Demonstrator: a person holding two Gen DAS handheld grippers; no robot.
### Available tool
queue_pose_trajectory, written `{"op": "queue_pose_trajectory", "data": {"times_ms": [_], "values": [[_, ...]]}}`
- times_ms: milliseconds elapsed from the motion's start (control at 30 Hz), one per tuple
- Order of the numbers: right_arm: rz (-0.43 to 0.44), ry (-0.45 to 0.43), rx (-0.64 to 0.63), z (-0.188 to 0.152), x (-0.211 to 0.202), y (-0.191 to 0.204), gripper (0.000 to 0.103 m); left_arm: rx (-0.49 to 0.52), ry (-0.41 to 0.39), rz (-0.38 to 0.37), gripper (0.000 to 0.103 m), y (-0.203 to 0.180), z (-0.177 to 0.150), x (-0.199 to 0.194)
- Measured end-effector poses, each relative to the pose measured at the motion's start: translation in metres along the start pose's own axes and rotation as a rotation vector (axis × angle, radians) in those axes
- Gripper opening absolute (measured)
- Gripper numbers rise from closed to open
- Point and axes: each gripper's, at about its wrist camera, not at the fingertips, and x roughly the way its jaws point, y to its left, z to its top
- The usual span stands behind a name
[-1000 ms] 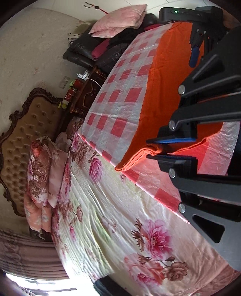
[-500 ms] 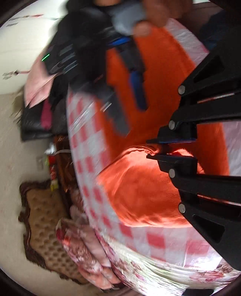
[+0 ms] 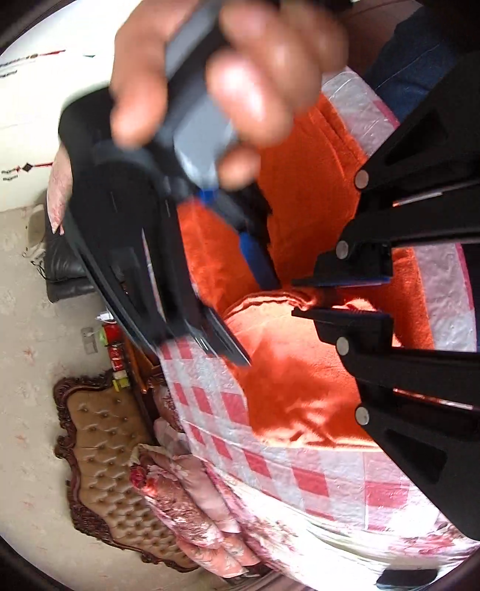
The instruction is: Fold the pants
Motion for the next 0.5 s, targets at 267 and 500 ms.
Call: {"op": "queue_pose_trajectory", "data": {"times_ms": [267, 500], "values": [[-0.147, -0.111, -0.168, 0.027, 0.009, 0.032, 0.008, 0.064, -0.021, -0.029, 0.009, -0.016, 0.003, -0.007], [-0.294, -0.199, -0.135, 0.027, -0.038, -0.009, 0.017, 0.149, 0.038, -0.13, 0.009, -0.059, 0.001, 0.02]]}}
